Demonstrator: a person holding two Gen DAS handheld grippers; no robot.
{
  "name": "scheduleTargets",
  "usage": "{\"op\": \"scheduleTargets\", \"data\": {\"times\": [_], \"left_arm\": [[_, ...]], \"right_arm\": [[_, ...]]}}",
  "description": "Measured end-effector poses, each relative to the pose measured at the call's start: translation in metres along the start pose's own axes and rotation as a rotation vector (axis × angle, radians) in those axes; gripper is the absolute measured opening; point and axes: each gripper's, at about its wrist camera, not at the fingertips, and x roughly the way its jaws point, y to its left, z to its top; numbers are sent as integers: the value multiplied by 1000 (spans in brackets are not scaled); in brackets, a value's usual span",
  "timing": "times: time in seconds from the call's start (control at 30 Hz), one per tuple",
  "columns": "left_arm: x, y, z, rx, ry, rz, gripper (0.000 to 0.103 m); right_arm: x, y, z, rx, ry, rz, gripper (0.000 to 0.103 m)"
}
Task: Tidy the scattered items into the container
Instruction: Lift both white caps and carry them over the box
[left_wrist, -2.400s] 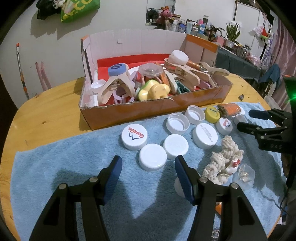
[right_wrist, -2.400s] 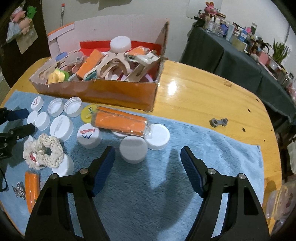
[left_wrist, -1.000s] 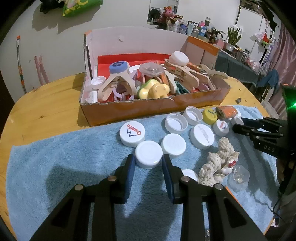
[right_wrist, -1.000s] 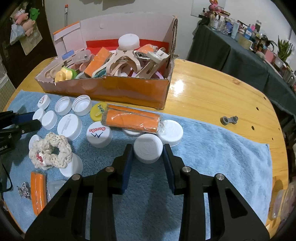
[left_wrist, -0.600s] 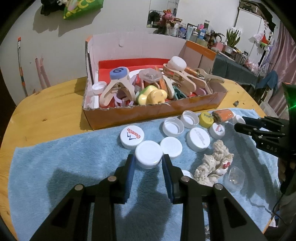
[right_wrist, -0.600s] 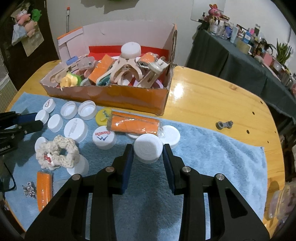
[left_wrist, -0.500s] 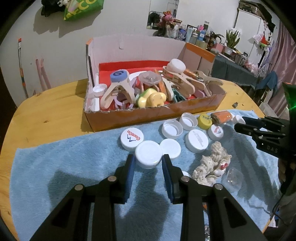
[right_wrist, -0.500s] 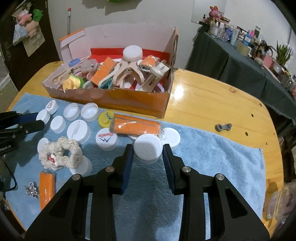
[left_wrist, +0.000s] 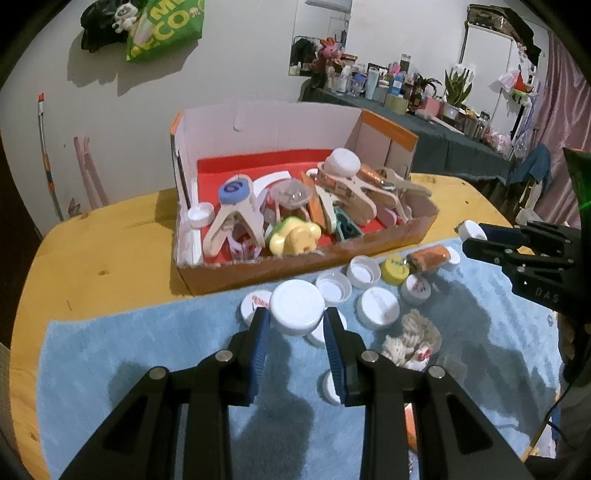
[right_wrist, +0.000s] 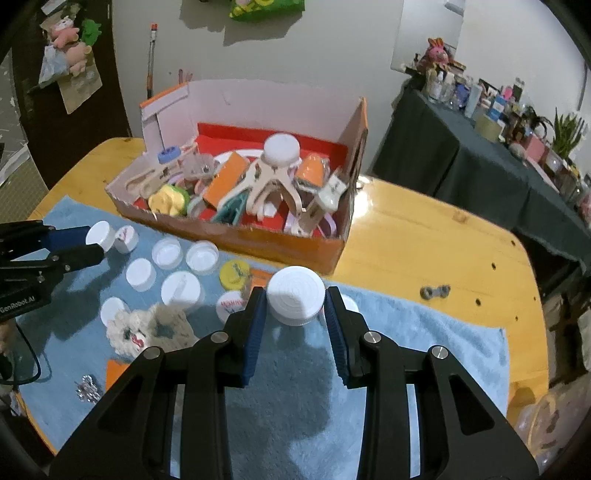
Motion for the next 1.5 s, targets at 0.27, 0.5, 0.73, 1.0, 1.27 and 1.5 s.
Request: {"op": "scheduleTargets", "data": {"times": [0.27,0.5,0.73,1.0,1.27,1.5], "left_arm": [[-4,-1,17,7,-26,8,32],[-5,0,32,10,-42,12,32],[1,2,44,7,-47,13,32],[14,4,60,1,-43,6,32],[26,4,73,5,-44,4,32],[40,3,82,2,-34,8,32]], "right_arm": [[-8,4,20,-21,-32,9,31],[-6,5,35,-34,-42,14,31],[0,3,48,-37,-43,16,31],[12,-1,65,-35,-38,20,31],[29,-3,81,-40,-24,22,31],[44,-5,90,-32,-10,28,31]]}}
